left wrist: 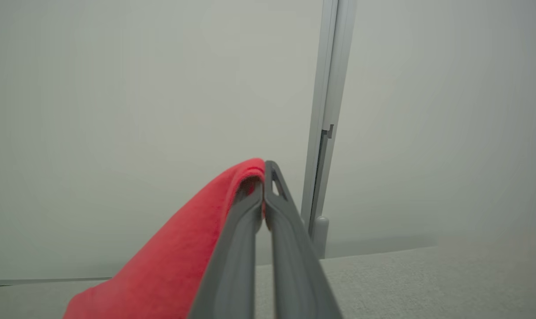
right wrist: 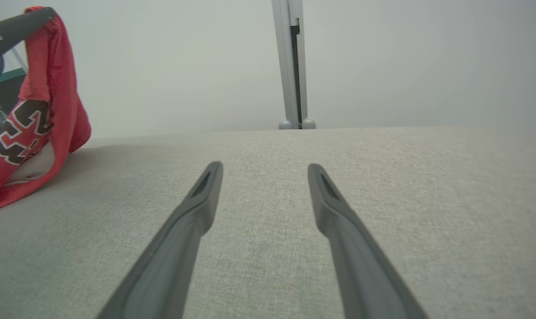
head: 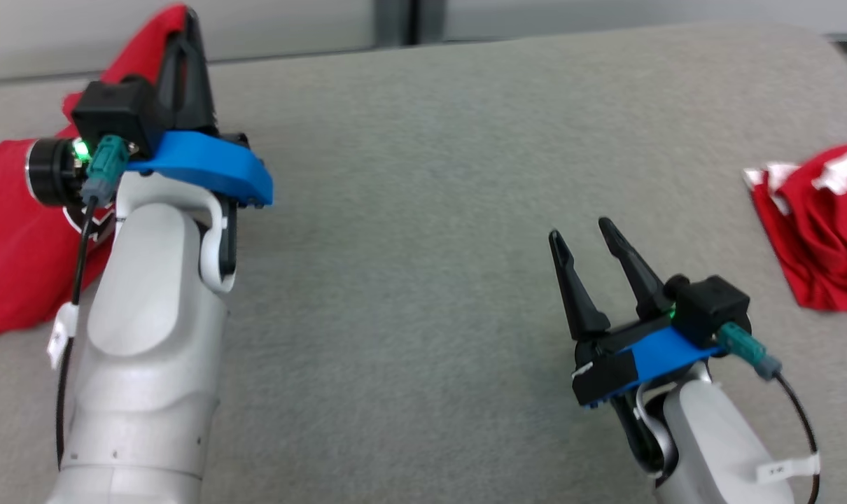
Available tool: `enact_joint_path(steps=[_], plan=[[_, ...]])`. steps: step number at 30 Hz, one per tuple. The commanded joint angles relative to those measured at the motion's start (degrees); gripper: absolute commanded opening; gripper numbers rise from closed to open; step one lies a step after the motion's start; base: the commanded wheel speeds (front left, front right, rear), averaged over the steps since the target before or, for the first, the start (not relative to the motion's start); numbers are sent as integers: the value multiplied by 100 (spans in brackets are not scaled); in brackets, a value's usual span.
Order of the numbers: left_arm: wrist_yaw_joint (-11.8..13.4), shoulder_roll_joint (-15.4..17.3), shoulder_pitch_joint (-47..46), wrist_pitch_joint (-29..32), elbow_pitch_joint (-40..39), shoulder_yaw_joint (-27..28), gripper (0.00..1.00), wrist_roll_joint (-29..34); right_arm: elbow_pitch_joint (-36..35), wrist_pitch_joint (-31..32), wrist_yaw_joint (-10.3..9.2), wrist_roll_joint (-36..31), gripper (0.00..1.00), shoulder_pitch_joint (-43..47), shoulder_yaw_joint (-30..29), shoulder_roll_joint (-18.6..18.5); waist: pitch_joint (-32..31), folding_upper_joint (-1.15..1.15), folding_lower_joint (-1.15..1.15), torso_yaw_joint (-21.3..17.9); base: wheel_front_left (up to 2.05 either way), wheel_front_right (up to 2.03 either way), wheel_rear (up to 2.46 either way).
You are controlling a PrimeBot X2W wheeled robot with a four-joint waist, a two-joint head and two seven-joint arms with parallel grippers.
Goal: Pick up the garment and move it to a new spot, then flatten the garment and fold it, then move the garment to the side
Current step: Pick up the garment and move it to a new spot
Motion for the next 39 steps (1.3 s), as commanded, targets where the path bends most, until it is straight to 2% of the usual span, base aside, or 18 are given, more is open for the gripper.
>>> enact_joint_path(steps=[1, 5, 13, 18, 19, 22, 25, 26, 27, 28, 32, 39], plan=[[-44, -26, 71, -16, -56, -193, 0, -65, 12, -3, 1, 121, 100, 96, 15, 5, -223, 0, 0, -445, 0, 0, 0], [-52, -43, 186, -15, -116, -844, 0, -606, 30, -3, 1, 253, 100, 124, 127, 4, -233, 0, 0, -892, 0, 0, 0], [326, -37, 454, -16, -561, -2643, 0, -1858, 77, -2, 1, 388, 100, 192, 167, 4, -263, 0, 0, -1458, 0, 0, 0], [601, -30, 584, -15, -875, -3596, 0, -2423, 61, -2, 1, 424, 100, 203, 135, 6, -249, 0, 0, -1511, 0, 0, 0], [601, -30, 584, -15, -875, -3596, 0, -2423, 61, -2, 1, 424, 100, 203, 135, 6, -249, 0, 0, -1511, 0, 0, 0], [721, -28, 633, -15, -896, -4045, 0, -2621, 81, -2, 1, 413, 100, 220, 100, 7, -262, 0, 0, -1437, 0, 0, 0], [892, -32, 718, -15, -841, -4175, 0, -2715, 102, -2, 1, 396, 100, 223, 92, 3, -290, 0, 0, -1313, 0, 0, 0], [933, -34, 772, -15, -831, -4173, 16, -2720, 104, -2, 1, 385, 100, 229, 61, 3, -303, 0, 0, -1254, 0, 0, 0], [969, -33, 840, -15, -799, -4147, 90, -2691, 102, -2, 1, 363, 100, 233, 58, 4, -319, 0, 0, -1197, 0, 0, 0], [1015, -28, 913, -15, -778, -4085, 100, -2657, 106, -2, 1, 341, 100, 249, 36, 6, -350, 0, 0, -1130, 0, 0, 0], [1107, -34, 1261, -15, -704, -3682, 100, -2415, 134, -2, 1, 246, 100, 327, -84, 4, -490, 0, 0, -840, 0, 0, 0], [1046, 9, 2176, -15, -759, -2679, 100, -1925, 234, -2, 1, 119, 100, 536, -267, 2, -872, 0, 0, -321, 0, 0, 0]])
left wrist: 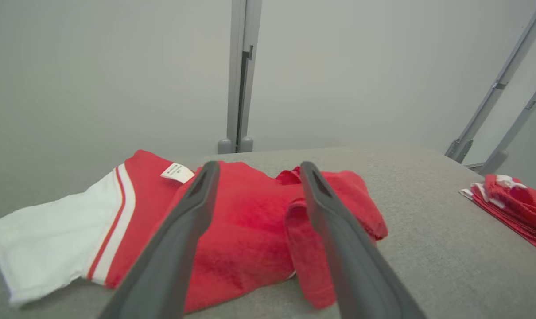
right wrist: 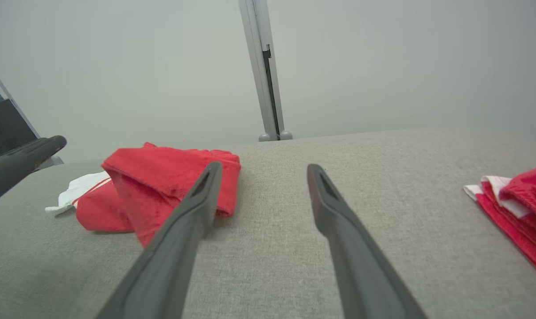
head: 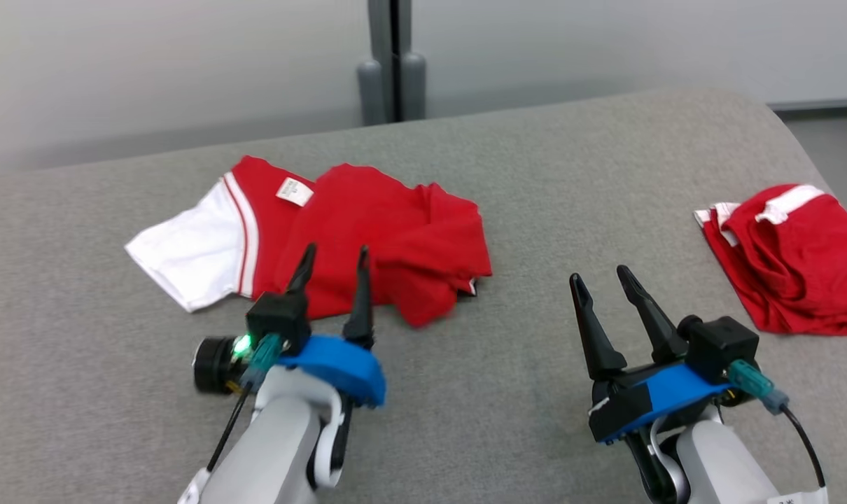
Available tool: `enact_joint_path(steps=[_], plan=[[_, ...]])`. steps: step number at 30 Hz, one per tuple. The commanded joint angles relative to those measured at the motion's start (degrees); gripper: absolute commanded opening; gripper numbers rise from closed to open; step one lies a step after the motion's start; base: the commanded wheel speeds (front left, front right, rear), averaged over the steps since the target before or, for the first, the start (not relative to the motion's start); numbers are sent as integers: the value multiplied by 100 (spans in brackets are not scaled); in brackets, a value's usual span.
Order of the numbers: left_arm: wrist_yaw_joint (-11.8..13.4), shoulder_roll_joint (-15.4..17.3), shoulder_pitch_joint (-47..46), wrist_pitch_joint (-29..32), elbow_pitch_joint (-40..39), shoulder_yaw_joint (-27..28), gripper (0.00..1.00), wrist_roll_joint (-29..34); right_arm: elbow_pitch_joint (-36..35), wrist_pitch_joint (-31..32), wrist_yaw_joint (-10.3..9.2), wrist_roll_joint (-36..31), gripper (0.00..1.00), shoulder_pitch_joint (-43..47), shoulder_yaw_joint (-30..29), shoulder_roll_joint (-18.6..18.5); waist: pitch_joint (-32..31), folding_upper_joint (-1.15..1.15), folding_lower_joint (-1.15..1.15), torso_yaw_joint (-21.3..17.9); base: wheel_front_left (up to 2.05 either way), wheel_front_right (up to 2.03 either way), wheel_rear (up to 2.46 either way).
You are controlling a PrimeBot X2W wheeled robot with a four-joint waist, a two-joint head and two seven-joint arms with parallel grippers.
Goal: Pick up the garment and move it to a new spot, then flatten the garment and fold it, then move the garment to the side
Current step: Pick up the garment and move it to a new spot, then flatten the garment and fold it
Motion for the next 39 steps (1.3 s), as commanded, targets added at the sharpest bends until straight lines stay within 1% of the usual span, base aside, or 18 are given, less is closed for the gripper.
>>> enact_joint_path(steps=[1, 8, 14, 20, 25, 30, 34, 39], plan=[[-19, 27, 243, -14, -71, 191, 100, 135, 19, -1, 1, -46, 100, 122, -52, -12, -94, 0, 0, 91, 0, 0, 0], [-54, 69, 1348, -14, -397, 1235, 100, 545, 118, -1, 1, -93, 100, 425, -148, -13, -536, 0, 0, 356, 0, 0, 0], [-116, 74, 2129, -14, -795, 1955, 100, 930, 150, -1, 1, -57, 100, 672, -211, -14, -809, 0, 0, 482, 0, 0, 0], [-278, 12, 2592, -14, -897, 2327, 100, 1129, 168, -1, 1, -95, 100, 852, -265, -13, -891, 0, 0, 615, 0, 0, 0], [-387, -19, 2689, -14, -864, 2350, 100, 1185, 186, -1, 1, -99, 100, 852, -241, -12, -860, 0, 0, 670, 0, 0, 0], [-398, -23, 2466, -14, -859, 2068, 100, 1020, 171, -1, 1, -143, 100, 689, -182, -12, -694, 0, 0, 879, 0, 0, 0], [-368, -21, 2292, -15, -859, 1722, 100, 924, 189, -1, 1, -247, 100, 296, -116, -11, -424, 0, 0, 1254, 0, 0, 0], [-294, -24, 2134, -14, -869, 1366, 100, 794, 508, -1, 1, -371, 100, -444, 66, -16, -180, 0, 0, 1816, 0, 0, 0]])
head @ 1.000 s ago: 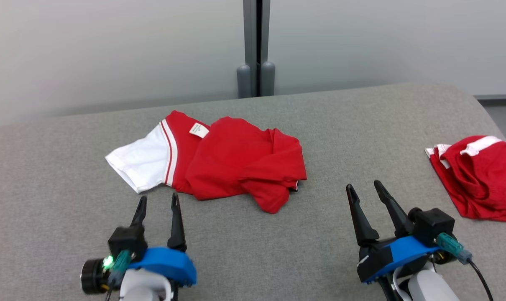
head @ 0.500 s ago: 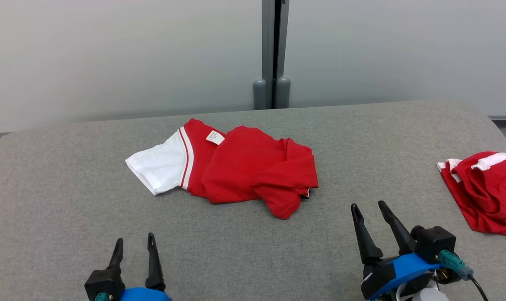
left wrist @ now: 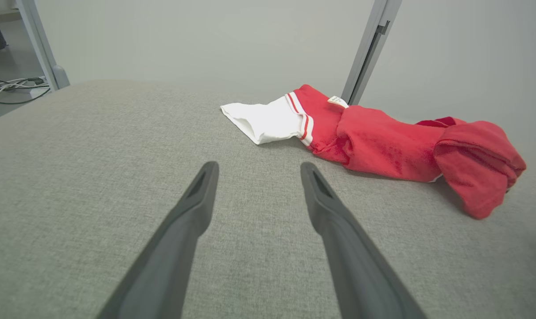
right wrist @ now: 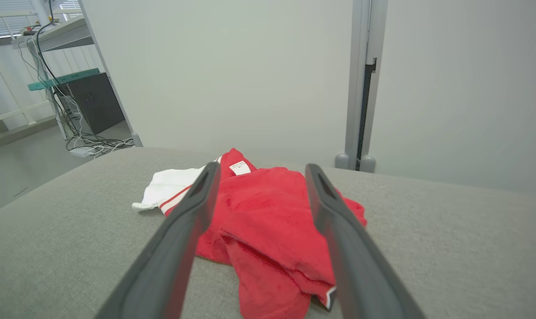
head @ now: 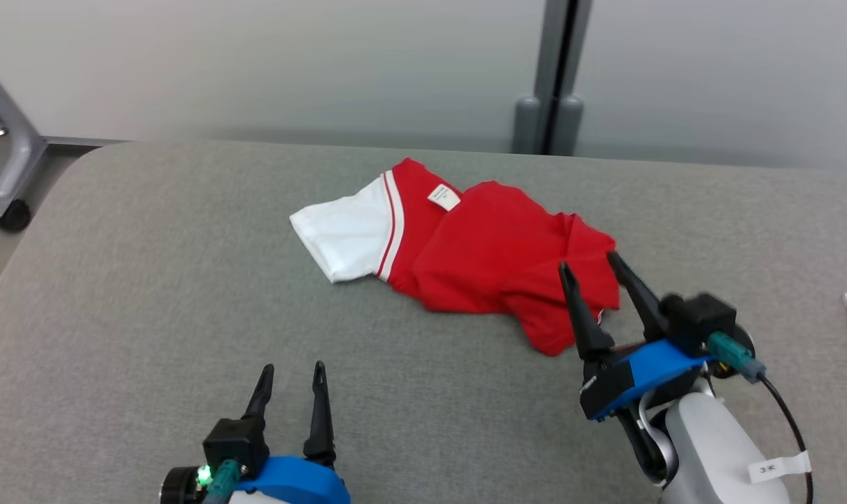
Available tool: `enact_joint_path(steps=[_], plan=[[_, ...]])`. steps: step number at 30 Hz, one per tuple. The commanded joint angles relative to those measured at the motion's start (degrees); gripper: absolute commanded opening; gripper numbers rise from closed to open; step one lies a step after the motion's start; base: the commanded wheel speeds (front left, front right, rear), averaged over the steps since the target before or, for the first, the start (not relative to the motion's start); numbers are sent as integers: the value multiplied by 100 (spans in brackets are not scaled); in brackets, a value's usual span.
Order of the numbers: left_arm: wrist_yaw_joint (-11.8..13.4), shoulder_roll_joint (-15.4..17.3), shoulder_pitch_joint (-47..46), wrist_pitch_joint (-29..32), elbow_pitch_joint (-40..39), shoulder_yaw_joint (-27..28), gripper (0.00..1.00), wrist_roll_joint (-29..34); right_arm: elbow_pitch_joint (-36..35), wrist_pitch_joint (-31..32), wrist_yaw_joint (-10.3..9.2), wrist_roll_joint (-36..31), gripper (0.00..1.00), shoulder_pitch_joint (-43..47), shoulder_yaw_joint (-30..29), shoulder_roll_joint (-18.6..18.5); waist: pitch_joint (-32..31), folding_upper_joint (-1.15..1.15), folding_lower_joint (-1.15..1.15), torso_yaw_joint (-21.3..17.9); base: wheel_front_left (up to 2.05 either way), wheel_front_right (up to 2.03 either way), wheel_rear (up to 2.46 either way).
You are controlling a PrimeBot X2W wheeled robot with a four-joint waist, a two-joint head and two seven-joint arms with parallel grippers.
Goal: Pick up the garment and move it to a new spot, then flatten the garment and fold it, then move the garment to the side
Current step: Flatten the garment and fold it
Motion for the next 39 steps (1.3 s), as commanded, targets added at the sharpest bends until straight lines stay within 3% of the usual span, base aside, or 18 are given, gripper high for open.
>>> enact_joint_path(steps=[1, 9, 15, 22, 27, 28, 29, 30, 31, 39], plan=[[32, -5, -102, -14, -4, -125, 100, -41, 200, -3, 1, -65, 100, -374, 85, -33, 331, -1, -1, 465, 0, 0, 0], [97, -7, -248, -14, -70, -556, 100, -231, 1504, -3, 1, -134, 100, -1631, 447, -347, 693, -1, -1, 1274, 0, 0, 0], [160, -8, -303, -14, -116, -863, 100, -375, 2576, 107, 1, -174, 100, -2307, 612, -471, 906, -1, -1, 1666, 0, 0, 0], [255, -8, -354, -14, -147, -1022, 100, -445, 3463, 130, 1, -332, 100, -2725, 673, -473, 1090, -1, -1, 1798, 0, 0, 0], [285, -7, -381, -14, -174, -1044, 100, -475, 3721, 67, 1, -376, 100, -2774, 699, -457, 1130, -1, -1, 1772, 0, 0, 0], [292, -6, -389, -14, -175, -1048, 100, -473, 3780, 51, 1, -398, 88, -2776, 715, -449, 1132, -1, -1, 1758, 0, 0, 0], [295, -6, -397, -14, -179, -1057, 100, -478, 3814, 35, 1, -391, 56, -2781, 721, -443, 1132, -1, -1, 1745, 0, 0, 0], [294, -7, -409, -14, -184, -1069, 100, -483, 3847, 34, 1, -381, 41, -2784, 719, -438, 1131, -1, -1, 1733, 0, 0, 0], [298, -7, -422, -14, -182, -1079, 100, -489, 3878, 26, 1, -398, 0, -2788, 733, -438, 1128, -1, -1, 1719, 0, 0, 0], [297, -7, -447, -14, -143, -1060, 100, -483, 3638, -15, 1, -323, 0, -2842, 670, -446, 1118, -1, -1, 1578, 0, 0, 0]])
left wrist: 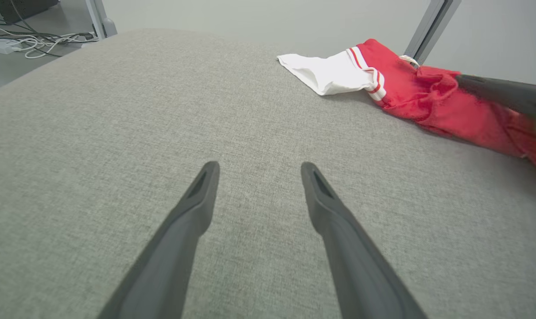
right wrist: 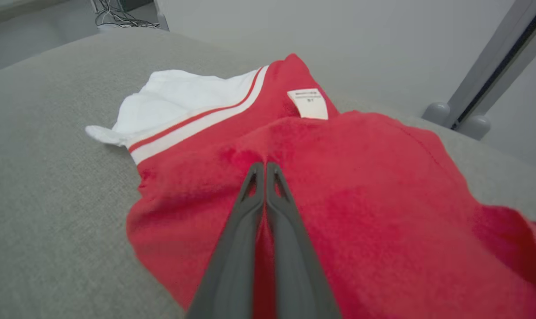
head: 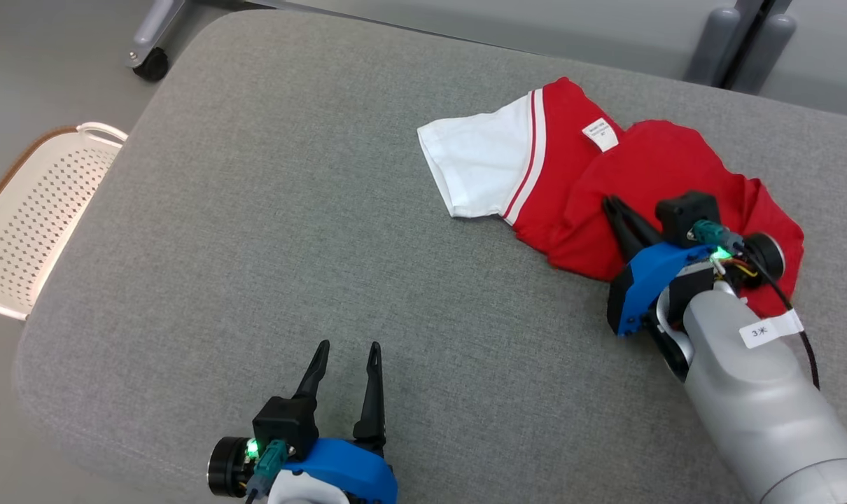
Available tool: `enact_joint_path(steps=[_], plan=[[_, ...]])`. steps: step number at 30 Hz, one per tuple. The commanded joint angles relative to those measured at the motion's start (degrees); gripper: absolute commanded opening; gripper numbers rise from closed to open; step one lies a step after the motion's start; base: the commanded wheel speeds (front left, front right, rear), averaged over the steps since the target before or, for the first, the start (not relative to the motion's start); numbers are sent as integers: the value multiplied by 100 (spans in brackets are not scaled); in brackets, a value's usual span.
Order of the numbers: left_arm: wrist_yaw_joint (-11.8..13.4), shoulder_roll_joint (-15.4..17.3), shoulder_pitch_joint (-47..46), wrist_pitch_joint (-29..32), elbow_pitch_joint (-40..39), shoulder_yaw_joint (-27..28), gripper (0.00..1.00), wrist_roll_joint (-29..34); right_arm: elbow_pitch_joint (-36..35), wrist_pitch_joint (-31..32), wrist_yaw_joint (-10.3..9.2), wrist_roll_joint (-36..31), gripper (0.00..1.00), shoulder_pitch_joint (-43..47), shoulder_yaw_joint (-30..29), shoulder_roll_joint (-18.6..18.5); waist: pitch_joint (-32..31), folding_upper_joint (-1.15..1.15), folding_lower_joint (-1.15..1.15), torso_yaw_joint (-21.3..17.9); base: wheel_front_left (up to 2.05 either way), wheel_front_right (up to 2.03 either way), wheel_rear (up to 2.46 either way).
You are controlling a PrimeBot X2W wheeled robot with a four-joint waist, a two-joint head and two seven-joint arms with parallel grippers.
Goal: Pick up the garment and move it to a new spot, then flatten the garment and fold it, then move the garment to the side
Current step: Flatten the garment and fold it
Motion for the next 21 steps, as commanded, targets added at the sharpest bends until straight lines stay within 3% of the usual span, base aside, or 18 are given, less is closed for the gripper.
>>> enact_joint_path(steps=[1, 13, 21], plan=[[26, -7, -44, -14, 2, 27, 100, -3, -248, -33, 1, 43, 0, -59, -59, -29, -26, -1, 0, -50, 0, 0, 0], [-143, -6, 27, -14, 123, 127, 100, 71, -3166, -36, 1, 56, 0, 413, -669, -193, -611, -1, 0, -599, 0, 0, 0], [-256, -5, 198, -14, 242, 247, 100, 85, -4182, -35, 1, 150, 0, 910, -673, -320, -996, -1, 0, -1105, 0, 0, 0]])
